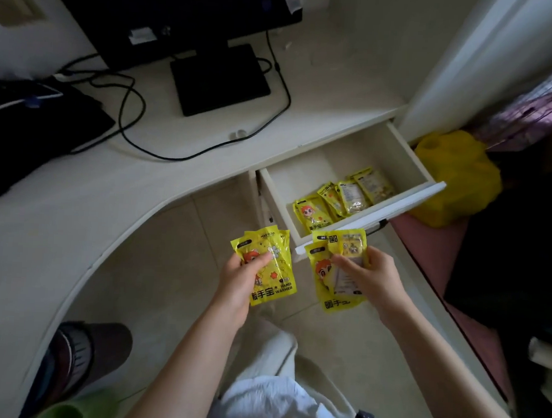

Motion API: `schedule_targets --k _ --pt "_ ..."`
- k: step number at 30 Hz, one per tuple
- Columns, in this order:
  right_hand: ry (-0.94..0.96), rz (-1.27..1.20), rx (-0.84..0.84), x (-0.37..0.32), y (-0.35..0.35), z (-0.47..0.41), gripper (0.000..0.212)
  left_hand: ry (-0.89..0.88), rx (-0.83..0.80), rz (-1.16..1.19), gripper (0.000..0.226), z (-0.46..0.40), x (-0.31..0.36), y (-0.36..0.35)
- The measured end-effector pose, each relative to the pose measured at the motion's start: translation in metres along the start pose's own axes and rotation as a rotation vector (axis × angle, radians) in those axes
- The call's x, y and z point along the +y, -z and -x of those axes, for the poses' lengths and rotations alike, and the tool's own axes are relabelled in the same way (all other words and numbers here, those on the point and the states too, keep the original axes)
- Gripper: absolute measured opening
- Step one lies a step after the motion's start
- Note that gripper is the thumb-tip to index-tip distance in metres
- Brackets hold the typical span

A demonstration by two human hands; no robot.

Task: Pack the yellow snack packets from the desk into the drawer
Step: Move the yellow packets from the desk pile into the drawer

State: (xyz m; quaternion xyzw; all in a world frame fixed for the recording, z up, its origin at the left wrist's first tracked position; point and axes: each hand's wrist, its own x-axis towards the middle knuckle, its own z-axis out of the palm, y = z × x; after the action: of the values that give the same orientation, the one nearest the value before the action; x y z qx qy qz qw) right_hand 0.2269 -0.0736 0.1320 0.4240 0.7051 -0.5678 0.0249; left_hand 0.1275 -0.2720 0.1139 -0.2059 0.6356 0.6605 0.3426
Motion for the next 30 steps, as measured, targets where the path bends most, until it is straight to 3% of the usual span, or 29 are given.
schedule_targets --k 9,13,21,30 --pt "-0.009 0.044 -0.035 -0.035 0.027 -0.107 0.022 0.106 0.002 -0.007 0.022 -0.08 0.026 -0.076" --pt "-0.037 0.143 -0.064 -0.052 0.03 -0.159 0.036 0.144 0.068 -0.033 0.023 -0.12 0.034 -0.102" --pt "-0.07 0.403 -0.187 -0.057 0.025 -0.255 0.043 0.208 0.225 -0.137 0.017 -0.192 0.019 -0.142" --pt "-0.026 0.673 -0.408 -0.025 -0.004 -0.333 0.024 0.203 0.415 -0.327 0.012 -0.255 0.005 -0.166"
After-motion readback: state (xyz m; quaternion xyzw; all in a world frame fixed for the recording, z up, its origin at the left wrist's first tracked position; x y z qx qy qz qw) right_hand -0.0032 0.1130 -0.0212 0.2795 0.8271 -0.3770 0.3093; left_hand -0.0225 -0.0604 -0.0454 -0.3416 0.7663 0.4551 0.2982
